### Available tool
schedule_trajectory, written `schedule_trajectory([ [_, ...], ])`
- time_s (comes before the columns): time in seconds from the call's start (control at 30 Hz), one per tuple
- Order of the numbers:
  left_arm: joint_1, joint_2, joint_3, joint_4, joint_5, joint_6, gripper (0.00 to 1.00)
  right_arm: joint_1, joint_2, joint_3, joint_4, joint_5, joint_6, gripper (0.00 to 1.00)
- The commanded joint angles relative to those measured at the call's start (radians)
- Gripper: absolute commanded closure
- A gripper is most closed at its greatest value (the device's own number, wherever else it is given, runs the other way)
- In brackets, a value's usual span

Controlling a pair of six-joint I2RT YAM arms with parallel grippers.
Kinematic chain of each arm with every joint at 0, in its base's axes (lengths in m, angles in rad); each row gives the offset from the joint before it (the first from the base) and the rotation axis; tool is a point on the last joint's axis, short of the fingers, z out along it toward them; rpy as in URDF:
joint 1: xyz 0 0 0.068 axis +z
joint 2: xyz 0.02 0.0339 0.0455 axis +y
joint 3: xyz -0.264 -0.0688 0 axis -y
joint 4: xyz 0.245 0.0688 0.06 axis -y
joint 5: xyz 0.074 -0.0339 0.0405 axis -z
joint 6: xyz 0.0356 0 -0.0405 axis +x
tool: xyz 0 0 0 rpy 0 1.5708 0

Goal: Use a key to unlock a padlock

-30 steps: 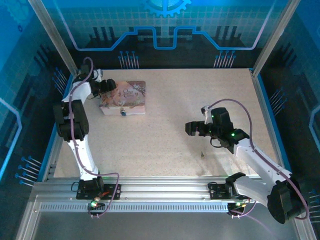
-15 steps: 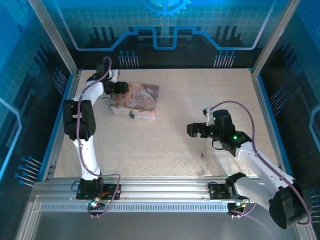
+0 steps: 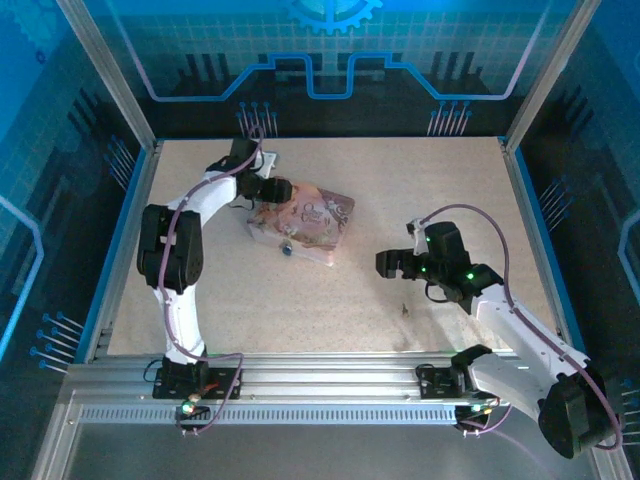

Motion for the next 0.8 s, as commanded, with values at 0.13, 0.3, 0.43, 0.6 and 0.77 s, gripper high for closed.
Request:
schedule_trajectory([
  [0.13, -0.074, -0.054, -0.131, 0.044, -0.020, -0.095, 0.24, 0.009, -0.002, 0.015, -0.110, 0.082, 0.073, 0.00],
  [0.3, -0.072, -0.099, -0.127, 0.048, -0.015, -0.130, 0.20, 0.010, 0.001, 0.032, -0.184, 0.115, 0.100, 0.00],
  [0.43, -0.073, -0.185, -0.124, 0.057, -0.039, -0.150, 0.15, 0.011, 0.010, 0.040, -0.249, 0.089, 0.092, 0.00],
  [0.6, -0.073, -0.330, -0.167, 0.084, -0.078, -0.205, 0.13, 0.016, 0.040, 0.026, -0.303, 0.060, 0.112, 0.08],
  [0.77, -0.103, -0.527, -0.341, 0.200, -0.031, -0.380, 0.14, 0.040, 0.086, -0.012, -0.304, 0.020, 0.142, 0.21],
])
